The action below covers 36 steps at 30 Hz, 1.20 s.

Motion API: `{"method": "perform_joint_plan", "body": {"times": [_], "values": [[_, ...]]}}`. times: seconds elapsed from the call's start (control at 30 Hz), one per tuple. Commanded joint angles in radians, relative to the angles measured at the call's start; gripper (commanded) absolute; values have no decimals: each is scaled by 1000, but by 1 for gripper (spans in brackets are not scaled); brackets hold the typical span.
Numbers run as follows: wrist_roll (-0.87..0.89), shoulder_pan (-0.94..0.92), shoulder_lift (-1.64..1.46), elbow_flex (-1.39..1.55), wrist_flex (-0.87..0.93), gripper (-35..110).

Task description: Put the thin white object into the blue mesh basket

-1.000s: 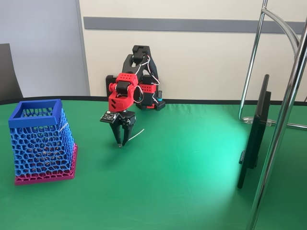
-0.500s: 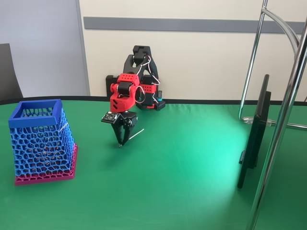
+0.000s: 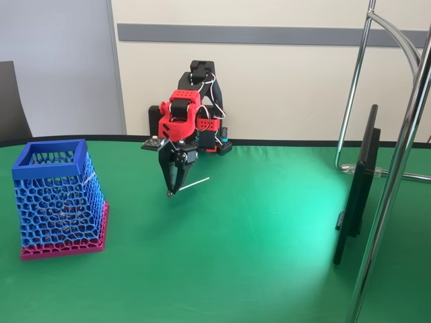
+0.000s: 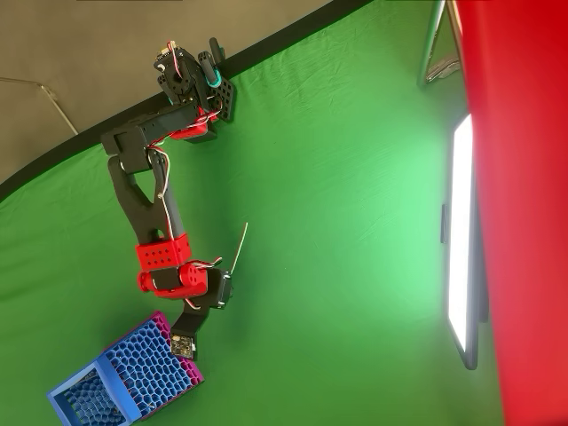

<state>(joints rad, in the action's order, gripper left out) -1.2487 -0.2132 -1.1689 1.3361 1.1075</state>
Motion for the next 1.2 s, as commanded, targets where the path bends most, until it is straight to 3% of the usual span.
{"method": "perform_joint_plan", "body": {"times": [0.0, 0.2, 0.67, 1.17], "values": [[61, 20, -100, -54, 5, 1], [215, 29, -186, -115, -41, 1], [575, -91, -235, -345, -365, 1], [819, -281, -98, -588, -383, 2]]}}
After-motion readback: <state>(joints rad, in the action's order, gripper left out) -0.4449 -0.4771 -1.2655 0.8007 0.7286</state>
